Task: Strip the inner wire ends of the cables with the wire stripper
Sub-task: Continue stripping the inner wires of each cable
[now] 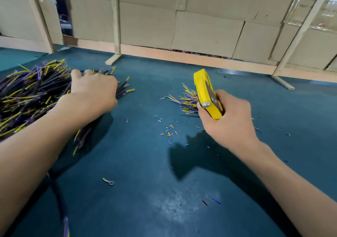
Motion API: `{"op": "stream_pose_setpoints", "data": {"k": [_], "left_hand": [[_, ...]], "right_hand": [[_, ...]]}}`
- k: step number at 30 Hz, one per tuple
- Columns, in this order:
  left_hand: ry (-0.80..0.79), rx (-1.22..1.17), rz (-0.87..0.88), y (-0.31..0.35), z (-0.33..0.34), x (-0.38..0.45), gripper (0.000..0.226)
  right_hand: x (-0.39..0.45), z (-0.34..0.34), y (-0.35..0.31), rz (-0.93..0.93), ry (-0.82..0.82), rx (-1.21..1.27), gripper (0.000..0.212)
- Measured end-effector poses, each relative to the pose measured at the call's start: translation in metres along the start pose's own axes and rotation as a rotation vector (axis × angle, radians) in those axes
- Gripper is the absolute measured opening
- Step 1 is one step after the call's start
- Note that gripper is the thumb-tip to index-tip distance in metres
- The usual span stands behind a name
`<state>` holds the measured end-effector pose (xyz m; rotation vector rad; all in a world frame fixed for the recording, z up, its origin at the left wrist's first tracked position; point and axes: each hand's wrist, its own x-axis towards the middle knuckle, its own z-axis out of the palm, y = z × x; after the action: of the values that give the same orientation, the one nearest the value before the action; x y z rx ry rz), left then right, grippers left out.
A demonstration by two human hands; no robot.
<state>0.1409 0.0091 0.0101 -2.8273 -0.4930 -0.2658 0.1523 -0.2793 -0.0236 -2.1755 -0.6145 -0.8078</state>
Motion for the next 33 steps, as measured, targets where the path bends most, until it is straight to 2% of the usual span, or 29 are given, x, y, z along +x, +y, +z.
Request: {"op": "stream_pose_setpoints", "data": {"k": [3, 7, 10, 11, 13, 16, 18, 21, 24, 26, 27, 28, 29, 31, 33], "left_hand": [[0.010, -0.088, -0.012, 0.004, 0.000, 0.000, 0.009], [-0.050, -0.079, 0.004, 0.011, 0.004, -0.005, 0.017], [0.015, -0.048, 0.044, 0.011, 0.001, -0.009, 0.006], [0.046, -0.063, 0.058, 0.011, 0.001, -0.009, 0.013], [0.086, -0.106, 0.086, 0.015, -0.005, -0.012, 0.016], [0.036, -0.143, 0.119, 0.023, -0.008, -0.019, 0.003], [0.024, -0.163, 0.136, 0.024, -0.008, -0.021, 0.006], [0.130, -0.287, 0.225, 0.024, -0.011, -0.017, 0.009], [0.362, -0.572, 0.403, 0.028, -0.017, -0.019, 0.011], [0.480, -0.745, 0.513, 0.035, -0.017, -0.025, 0.012], [0.465, -0.858, 0.544, 0.041, -0.016, -0.028, 0.012], [0.379, -1.041, 0.538, 0.048, -0.015, -0.031, 0.013], [0.223, -1.305, 0.505, 0.055, -0.014, -0.034, 0.014], [-0.175, -1.835, 0.441, 0.069, -0.016, -0.040, 0.016], [-0.480, -2.100, 0.452, 0.076, -0.015, -0.046, 0.021]], "right_hand": [[-0.002, 0.001, -0.001, -0.037, -0.027, 0.001, 0.034], [-0.004, -0.001, -0.006, -0.162, -0.117, -0.035, 0.030], [-0.004, 0.000, -0.009, -0.291, -0.149, -0.098, 0.017], [-0.003, -0.001, -0.009, -0.343, -0.141, -0.110, 0.015], [-0.002, -0.002, -0.012, -0.434, -0.120, -0.137, 0.027], [-0.001, -0.005, -0.013, -0.476, -0.121, -0.185, 0.051], [0.000, -0.003, -0.012, -0.450, -0.116, -0.165, 0.059], [-0.001, -0.002, -0.008, -0.392, -0.038, -0.079, 0.041], [-0.002, -0.005, -0.010, -0.081, 0.059, 0.096, 0.017], [0.002, -0.006, -0.017, 0.207, 0.090, 0.428, 0.034], [0.007, -0.009, -0.021, 0.336, 0.098, 0.642, 0.036], [0.011, -0.011, -0.024, 0.470, 0.077, 0.842, 0.034], [0.015, -0.014, -0.026, 0.573, 0.040, 0.987, 0.033], [0.017, -0.016, -0.027, 0.676, -0.054, 1.070, 0.031], [0.015, -0.015, -0.028, 0.685, -0.111, 1.074, 0.033]]}}
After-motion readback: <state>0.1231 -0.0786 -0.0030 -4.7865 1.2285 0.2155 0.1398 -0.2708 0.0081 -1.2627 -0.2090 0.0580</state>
